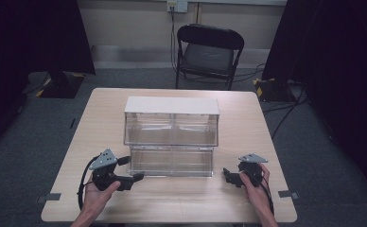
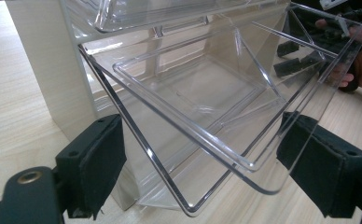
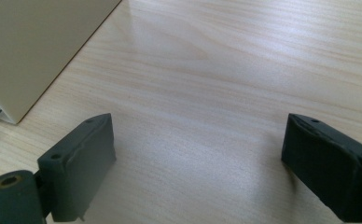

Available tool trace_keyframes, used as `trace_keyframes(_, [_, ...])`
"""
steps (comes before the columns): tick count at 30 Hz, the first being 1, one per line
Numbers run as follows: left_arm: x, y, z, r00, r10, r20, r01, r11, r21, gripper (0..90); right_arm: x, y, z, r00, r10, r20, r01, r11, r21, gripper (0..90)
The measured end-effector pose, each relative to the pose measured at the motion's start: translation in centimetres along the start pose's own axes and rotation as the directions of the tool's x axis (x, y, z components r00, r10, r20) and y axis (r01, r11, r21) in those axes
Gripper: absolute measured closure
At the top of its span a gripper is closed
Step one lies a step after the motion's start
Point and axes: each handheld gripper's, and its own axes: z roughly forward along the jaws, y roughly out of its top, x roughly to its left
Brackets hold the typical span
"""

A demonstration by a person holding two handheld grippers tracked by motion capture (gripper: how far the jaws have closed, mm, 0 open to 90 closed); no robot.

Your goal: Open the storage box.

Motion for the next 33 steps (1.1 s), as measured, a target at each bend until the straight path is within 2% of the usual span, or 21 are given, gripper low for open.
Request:
trace_keyframes(11, [-0.18, 0.35, -0.25, 1.0, -0.001, -0.01, 0.001, 1.0, -0.008, 15.2, 0.01, 0.0, 0.0, 1.0, 0.001, 0.0, -0.001, 1.0, 0.0, 8.9])
trace_keyframes(13, [-0.32, 0.46, -0.33, 0.9995, 0.02, -0.022, -0.02, 0.9998, -0.006, 15.6, 0.0, 0.0, 0.0, 1.0, 0.0, 0.0, 0.0, 1.0, 0.0, 8.9])
trace_keyframes(15, [-0.4, 0.53, -0.35, 0.9998, 0.008, -0.016, -0.008, 0.9999, -0.013, 15.6, 0.01, 0.0, 0.0, 1.0, 0.001, 0.0, -0.001, 1.0, 0.0, 8.9])
trace_keyframes(19, [-0.35, 0.59, -0.36, 0.9997, 0.019, -0.018, -0.019, 0.9998, -0.009, 15.5, 0.0, 0.0, 0.0, 1.0, 0.0, 0.0, 0.0, 1.0, 0.0, 8.9])
trace_keyframes(32, [-0.16, 0.92, -0.52, 0.9996, 0.014, -0.024, -0.014, 0.9997, -0.021, 15.4, 0.0, 0.0, 0.0, 1.0, 0.0, 0.0, 0.0, 1.0, 0.0, 8.9])
trace_keyframes(33, [-0.05, 0.95, -0.6, 0.9998, 0.0, -0.018, -0.001, 0.9995, -0.031, 15.5, 0.0, 0.0, 0.0, 1.0, 0.0, 0.0, 0.0, 1.0, 0.0, 8.9])
